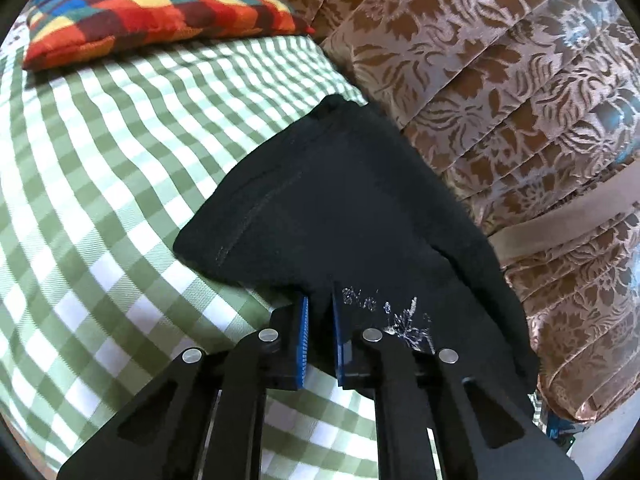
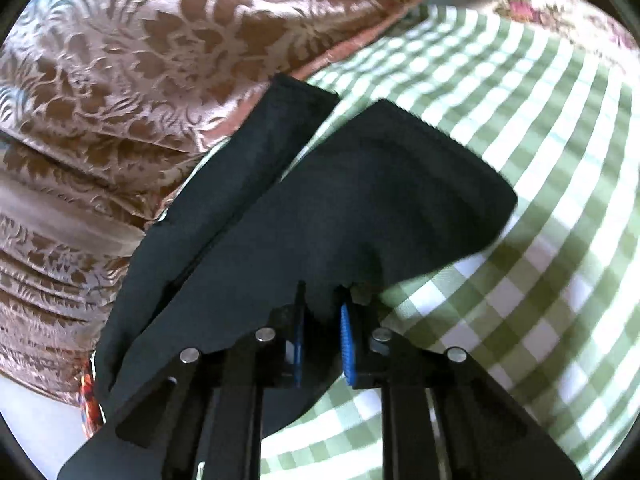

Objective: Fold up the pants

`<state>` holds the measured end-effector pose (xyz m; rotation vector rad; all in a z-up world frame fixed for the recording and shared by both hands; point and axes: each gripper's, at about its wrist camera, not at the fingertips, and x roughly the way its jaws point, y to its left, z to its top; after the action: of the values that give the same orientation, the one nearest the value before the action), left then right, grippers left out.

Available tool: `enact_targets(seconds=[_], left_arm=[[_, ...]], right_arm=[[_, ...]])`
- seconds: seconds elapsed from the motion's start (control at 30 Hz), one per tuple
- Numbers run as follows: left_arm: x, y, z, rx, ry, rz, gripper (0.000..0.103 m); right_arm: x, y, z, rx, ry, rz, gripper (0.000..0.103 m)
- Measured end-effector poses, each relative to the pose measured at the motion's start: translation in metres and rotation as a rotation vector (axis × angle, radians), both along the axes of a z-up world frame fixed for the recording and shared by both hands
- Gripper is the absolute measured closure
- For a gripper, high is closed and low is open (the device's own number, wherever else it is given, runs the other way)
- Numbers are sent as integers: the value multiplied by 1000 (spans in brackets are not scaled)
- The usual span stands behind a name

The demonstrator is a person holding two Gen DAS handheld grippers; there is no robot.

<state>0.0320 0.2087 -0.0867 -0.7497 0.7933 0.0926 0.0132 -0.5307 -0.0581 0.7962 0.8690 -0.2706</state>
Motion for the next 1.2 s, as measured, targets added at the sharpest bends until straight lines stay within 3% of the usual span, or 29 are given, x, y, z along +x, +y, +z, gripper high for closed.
enact_targets(seconds=[0.33,0.57,0.63,0.7,0.73,0.77,0.87,0.97,1.03,1.1,1.2], left_arm=[[-36,-9,34,56,-10,-58,95],[-51,-8,11,100,123,-84,94],[-49,-9,4,117,161,-91,92],[-49,-11,7,182,184,-91,76],[-50,-11,11,243,200,-76,62],[-53,-10,14,284,204,-61,57],[-63,1,27,351,176,-5,57],[-69,2,47,321,46,-12,57],[-62,-13,56,323,-8,-77,57],[-50,-32,53,350,-3,-145,57],[-33,-45,32,379,90,-199,57]], right_arm=[[-51,-2,17,-14,13,0,90],[-71,-7,3,-7,88,-21,89],[-67,-5,4,-42,129,-14,82],[-68,-6,11,-102,158,-39,50],[-70,-7,15,-130,163,-59,45],[-73,-8,21,-171,170,-81,39],[-78,2,50,-315,155,-107,33],[-70,32,69,-314,74,-19,31],[-55,71,78,-295,28,116,30],[-41,116,80,-251,-14,266,29],[-21,179,67,-165,-18,468,29]])
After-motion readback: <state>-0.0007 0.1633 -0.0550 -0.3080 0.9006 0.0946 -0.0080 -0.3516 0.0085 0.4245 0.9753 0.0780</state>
